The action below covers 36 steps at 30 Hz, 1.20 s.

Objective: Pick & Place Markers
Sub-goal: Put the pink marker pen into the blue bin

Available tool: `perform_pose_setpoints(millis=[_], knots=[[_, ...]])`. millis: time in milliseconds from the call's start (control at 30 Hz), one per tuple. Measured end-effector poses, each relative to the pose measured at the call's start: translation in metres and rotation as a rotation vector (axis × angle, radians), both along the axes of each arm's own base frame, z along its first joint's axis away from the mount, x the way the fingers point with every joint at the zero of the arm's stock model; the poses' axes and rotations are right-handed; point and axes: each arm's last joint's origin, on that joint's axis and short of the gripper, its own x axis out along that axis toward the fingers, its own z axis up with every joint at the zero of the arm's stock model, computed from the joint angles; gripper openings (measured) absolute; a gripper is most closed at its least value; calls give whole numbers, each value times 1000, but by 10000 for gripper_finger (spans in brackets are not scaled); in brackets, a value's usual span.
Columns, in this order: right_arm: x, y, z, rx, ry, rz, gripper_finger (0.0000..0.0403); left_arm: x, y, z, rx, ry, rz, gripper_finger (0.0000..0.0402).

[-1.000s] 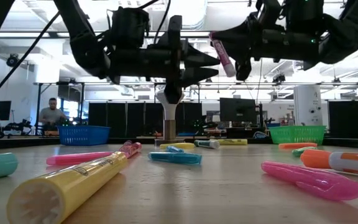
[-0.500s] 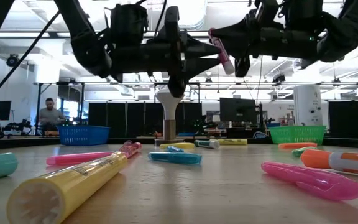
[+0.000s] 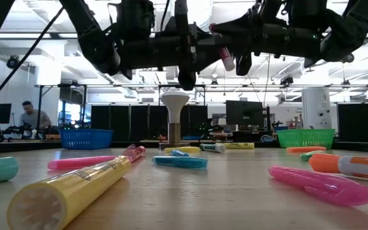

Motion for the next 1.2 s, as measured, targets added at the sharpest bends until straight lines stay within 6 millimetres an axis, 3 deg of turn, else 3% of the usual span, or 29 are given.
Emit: perform_pose_setpoints(millis=[100, 367, 500, 667, 833, 1000, 1200], knots=[[0, 0, 0, 1, 3, 0, 100, -2, 1, 2, 2, 19, -5, 57], [-1, 0, -2, 10, 35, -2, 143, -19, 8, 20, 51, 243, 33, 54], [-3, 0, -2, 6, 64, -4, 153, -44, 11, 31, 58, 454, 107, 54], [-6, 0, -3, -30, 106, -8, 153, -90, 23, 43, 6, 739, 251, 54], [-7, 0, -6, -31, 146, -10, 143, -142, 54, 50, -124, 961, 453, 54], [-7, 0, -7, -32, 160, -32, 132, -187, 100, 45, -252, 1116, 654, 54], [-7, 0, -8, -42, 163, -31, 120, -228, 152, 34, -379, 1211, 811, 54]])
